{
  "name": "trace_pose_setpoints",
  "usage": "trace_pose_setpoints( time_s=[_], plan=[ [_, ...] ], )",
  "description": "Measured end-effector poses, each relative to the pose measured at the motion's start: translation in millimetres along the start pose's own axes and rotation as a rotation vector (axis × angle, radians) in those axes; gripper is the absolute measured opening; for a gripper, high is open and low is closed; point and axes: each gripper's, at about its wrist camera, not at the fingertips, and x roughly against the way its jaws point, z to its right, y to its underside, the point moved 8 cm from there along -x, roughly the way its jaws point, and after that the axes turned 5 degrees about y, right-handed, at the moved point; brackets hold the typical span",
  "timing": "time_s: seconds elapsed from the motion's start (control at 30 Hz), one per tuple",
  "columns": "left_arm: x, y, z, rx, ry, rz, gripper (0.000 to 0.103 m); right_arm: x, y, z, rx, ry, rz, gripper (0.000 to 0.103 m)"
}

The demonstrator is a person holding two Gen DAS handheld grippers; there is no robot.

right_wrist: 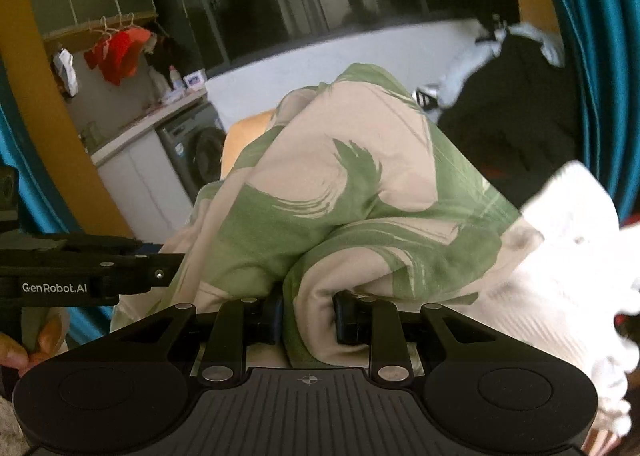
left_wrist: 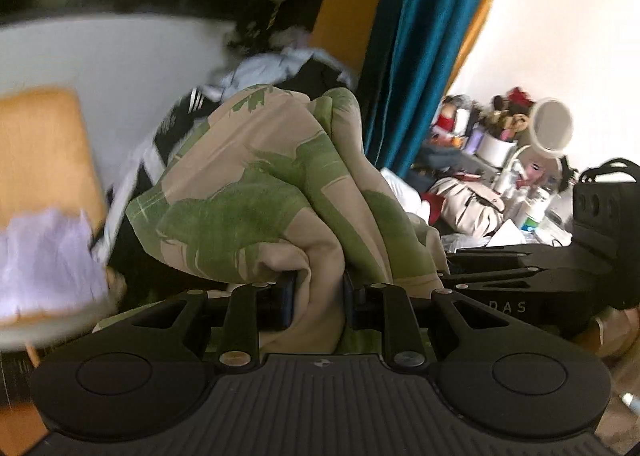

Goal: Fold clothes
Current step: 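Carry the lifted shirt with both grippers over to the tan chair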

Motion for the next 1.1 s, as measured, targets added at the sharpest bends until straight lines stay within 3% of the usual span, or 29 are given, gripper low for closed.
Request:
trace_pose_setpoints(
  time_s=[0.23, 0.53, 0.83, 1.1],
  plan=[
    [64.6, -19.6, -96.9, -0.044, 0.018, 0.021, 0.023, -49.9, -24.2, -106.7, 0.01, 0.023, 0.012, 0.023],
    [116.3, -1.5, -198.0, 0.008, -0.01, 0.022, 0.023, -122.9, -18.5, -224.5, 0.014, 0.032, -0.036, 0.023],
    [109.4, 14.2, -284.8, 0.146, -0.032, 0.011, 0.023, -196.3, -13.2, -271.7, 0.084, 0.009, -0.156, 0.023],
    [51.0, -8.1, -390.0, 0.207, -0.104, -0.053, 0.023, -318.9, -40.7, -266.0, 0.086, -0.05, -0.228, 0.023]
  ],
)
